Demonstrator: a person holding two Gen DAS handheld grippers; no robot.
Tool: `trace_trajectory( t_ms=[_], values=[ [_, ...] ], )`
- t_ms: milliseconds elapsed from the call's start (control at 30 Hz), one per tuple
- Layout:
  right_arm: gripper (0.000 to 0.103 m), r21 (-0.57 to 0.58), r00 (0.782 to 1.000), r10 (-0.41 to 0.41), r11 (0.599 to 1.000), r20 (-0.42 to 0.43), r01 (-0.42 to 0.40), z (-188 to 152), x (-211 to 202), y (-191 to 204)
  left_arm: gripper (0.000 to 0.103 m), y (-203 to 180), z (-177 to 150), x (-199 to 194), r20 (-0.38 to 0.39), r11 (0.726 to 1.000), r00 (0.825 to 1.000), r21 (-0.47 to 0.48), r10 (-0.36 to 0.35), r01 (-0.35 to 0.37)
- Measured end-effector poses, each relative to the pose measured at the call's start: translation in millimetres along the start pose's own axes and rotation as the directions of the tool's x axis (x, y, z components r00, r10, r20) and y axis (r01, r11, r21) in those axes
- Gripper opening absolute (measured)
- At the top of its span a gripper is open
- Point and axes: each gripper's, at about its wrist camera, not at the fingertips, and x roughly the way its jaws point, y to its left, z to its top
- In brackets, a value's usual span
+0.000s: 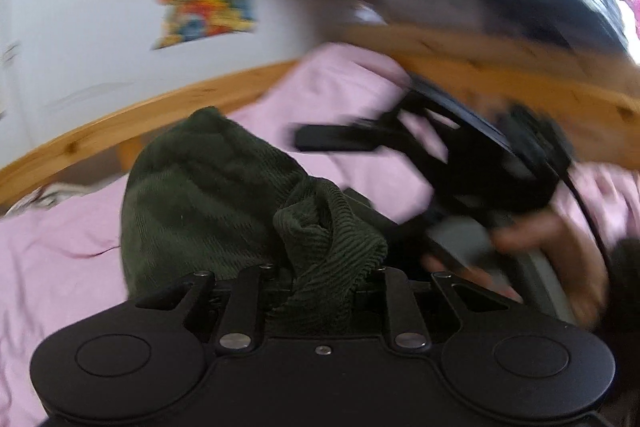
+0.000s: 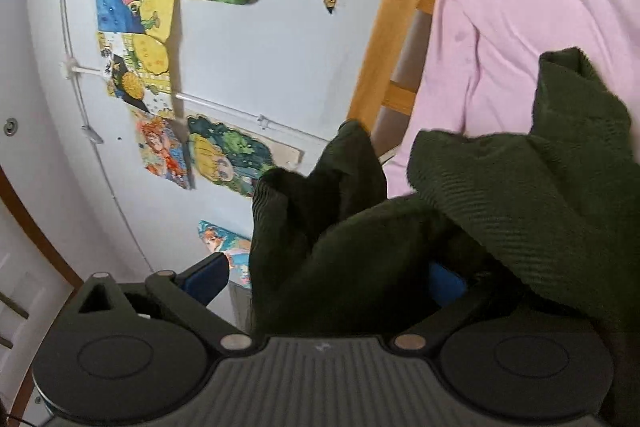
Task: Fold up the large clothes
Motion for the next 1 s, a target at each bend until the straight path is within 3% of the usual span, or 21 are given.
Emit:
trace_trajectory(
  t_ms=[100,300,367,467,533,633,700,833,900,1000],
  values=[
    [0.103,-0.016,1.000,-0.018,1.000,0.021,0.019,9.1,-5.1,-0.2,0.021,-22.4,-9.9,4.9,-0.021,0.997,0.999,0.075,-0.030,0.032],
    [0.103,-0.151,0.997,-0.022,0.988,0.069,0.032,17.1,-28.3,21.0,0.021,-39.0,-14.2,6.4,-0.028,0.991,0.996,0.098,-0.086,0.088],
    [0.098,-0.218,0.995,-0.047,0.974,0.084,0.065,17.1,-35.0,30.8,0.021,-42.1,-12.6,11.0,-0.028,0.990,0.994,0.093,-0.106,0.108],
    [0.082,-0.315,0.985,-0.130,0.935,0.116,0.160,16.5,-47.7,41.6,0.021,-49.2,-10.2,27.3,-0.040,0.986,0.990,0.092,-0.137,0.140],
    [0.061,-0.345,0.968,-0.210,0.906,0.133,0.244,16.0,-54.9,39.5,0.021,-50.4,-9.6,41.3,-0.048,0.983,0.985,0.069,-0.165,0.168],
    [0.042,-0.313,0.949,-0.275,0.897,0.154,0.311,15.4,-63.5,24.4,0.021,-49.3,-17.8,51.2,-0.038,0.978,0.978,0.033,-0.205,0.206],
    [0.035,-0.312,0.936,-0.313,0.884,0.161,0.349,15.2,-66.3,16.0,0.021,-48.3,-24.1,59.0,-0.041,0.975,0.974,0.011,-0.222,0.223],
    [0.031,-0.385,0.894,-0.411,0.806,0.180,0.449,10.7,-63.4,8.1,0.022,-46.5,-32.8,79.4,-0.071,0.968,0.965,-0.009,-0.253,0.253],
    [0.031,-0.410,0.887,-0.427,0.787,0.176,0.461,8.8,-62.1,2.3,0.025,-47.8,-34.6,84.6,-0.082,0.967,0.964,0.008,-0.254,0.256],
    [0.033,-0.393,0.897,-0.411,0.807,0.162,0.441,8.9,-63.3,-5.6,0.037,-49.4,-31.3,80.9,-0.089,0.963,0.960,0.023,-0.265,0.268]
  ],
)
